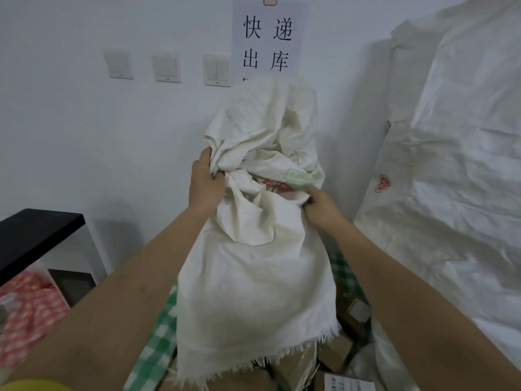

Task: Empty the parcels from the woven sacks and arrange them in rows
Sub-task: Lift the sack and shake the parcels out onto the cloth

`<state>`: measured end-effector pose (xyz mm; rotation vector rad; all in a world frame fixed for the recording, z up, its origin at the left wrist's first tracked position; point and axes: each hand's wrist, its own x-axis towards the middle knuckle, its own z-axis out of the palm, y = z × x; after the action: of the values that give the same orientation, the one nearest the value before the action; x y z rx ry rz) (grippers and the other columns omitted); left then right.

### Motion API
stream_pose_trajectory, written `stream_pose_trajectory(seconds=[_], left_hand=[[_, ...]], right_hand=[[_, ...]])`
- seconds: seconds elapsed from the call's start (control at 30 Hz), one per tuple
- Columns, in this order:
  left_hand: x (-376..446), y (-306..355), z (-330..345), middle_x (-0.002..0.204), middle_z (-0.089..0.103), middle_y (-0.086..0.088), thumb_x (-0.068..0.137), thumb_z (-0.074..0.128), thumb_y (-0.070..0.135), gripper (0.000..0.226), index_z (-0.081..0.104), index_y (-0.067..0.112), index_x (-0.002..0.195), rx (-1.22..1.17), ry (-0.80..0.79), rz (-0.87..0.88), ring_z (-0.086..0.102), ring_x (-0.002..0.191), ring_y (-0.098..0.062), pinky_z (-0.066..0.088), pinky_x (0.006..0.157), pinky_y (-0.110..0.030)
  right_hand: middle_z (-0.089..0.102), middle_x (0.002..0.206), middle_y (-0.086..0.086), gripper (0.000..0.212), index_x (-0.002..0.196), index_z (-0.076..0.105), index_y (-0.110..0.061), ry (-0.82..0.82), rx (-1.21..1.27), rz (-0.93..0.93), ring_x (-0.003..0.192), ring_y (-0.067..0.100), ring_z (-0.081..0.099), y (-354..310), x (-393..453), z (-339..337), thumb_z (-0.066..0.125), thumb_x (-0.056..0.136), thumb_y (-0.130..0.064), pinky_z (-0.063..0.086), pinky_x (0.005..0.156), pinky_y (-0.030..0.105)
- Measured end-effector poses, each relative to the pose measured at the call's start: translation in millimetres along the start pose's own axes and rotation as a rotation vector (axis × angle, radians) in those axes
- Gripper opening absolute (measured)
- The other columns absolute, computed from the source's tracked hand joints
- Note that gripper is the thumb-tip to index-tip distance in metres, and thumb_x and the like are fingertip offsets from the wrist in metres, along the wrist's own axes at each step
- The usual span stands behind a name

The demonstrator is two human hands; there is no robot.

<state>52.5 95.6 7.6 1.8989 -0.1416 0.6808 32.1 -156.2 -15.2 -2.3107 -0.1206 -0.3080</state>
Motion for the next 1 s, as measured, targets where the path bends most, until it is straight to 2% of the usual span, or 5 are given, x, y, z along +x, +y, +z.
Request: stream_pose_trajectory(seconds=[0.27, 0.47, 0.6, 0.83, 1.0], left_hand=[[-3, 0, -2, 0.102, 0.055, -0.017, 0.089, 0.046, 0.003, 0.021, 0.048, 0.015, 0.106, -0.009, 0.003, 0.016, 0.053, 0.082, -0.019, 0.038, 0.063, -0.012], [1, 5, -5, 0.105, 0.055, -0.014, 0.088, 0.047, 0.006, 0.028, 0.048, 0.014, 0.115, -0.076, 0.035, -0.016, 0.054, 0.096, -0.027, 0.043, 0.079, -0.029], [0, 13, -6, 0.098, 0.053, -0.012, 0.087, 0.046, 0.004, 0.020, 0.048, 0.016, 0.103, -0.060, 0.036, 0.021, 0.052, 0.087, -0.022, 0.040, 0.069, -0.021], [-1, 29, -2, 0.085, 0.053, 0.000, 0.089, 0.047, 0.004, 0.018, 0.047, 0.017, 0.102, -0.134, 0.050, 0.033, 0.052, 0.073, -0.012, 0.041, 0.061, -0.014], [-6, 42, 0, 0.089, 0.054, 0.006, 0.092, 0.049, 0.010, 0.024, 0.047, 0.015, 0.116, -0.179, -0.020, -0.054, 0.055, 0.076, -0.009, 0.045, 0.065, -0.021]], right_hand=[[0.064, 0.105, 0.021, 0.024, 0.111, 0.057, -0.008, -0.214, -0.054, 0.354, 0.085, 0.033, 0.061, 38, -16, 16, 0.041, 0.094, 0.001, 0.056, 0.079, 0.046], [0.067, 0.100, 0.003, 0.020, 0.107, 0.060, -0.013, 0.114, 0.210, 0.071, 0.089, 0.017, 0.061, 14, -12, 2, 0.046, 0.095, -0.007, 0.050, 0.076, 0.030], [0.066, 0.104, 0.012, 0.019, 0.110, 0.061, -0.010, -0.130, -0.174, 0.308, 0.089, 0.027, 0.062, 41, -15, -3, 0.049, 0.095, -0.011, 0.055, 0.083, 0.043], [0.059, 0.110, -0.005, 0.024, 0.110, 0.060, -0.018, 0.131, 0.038, -0.117, 0.101, 0.014, 0.056, -48, -22, -17, 0.062, 0.089, -0.029, 0.048, 0.085, 0.031], [0.043, 0.142, -0.007, 0.098, 0.144, 0.036, -0.029, -0.205, -0.103, -0.181, 0.127, 0.015, 0.044, -79, -33, -8, 0.067, 0.064, -0.076, 0.041, 0.104, 0.039]])
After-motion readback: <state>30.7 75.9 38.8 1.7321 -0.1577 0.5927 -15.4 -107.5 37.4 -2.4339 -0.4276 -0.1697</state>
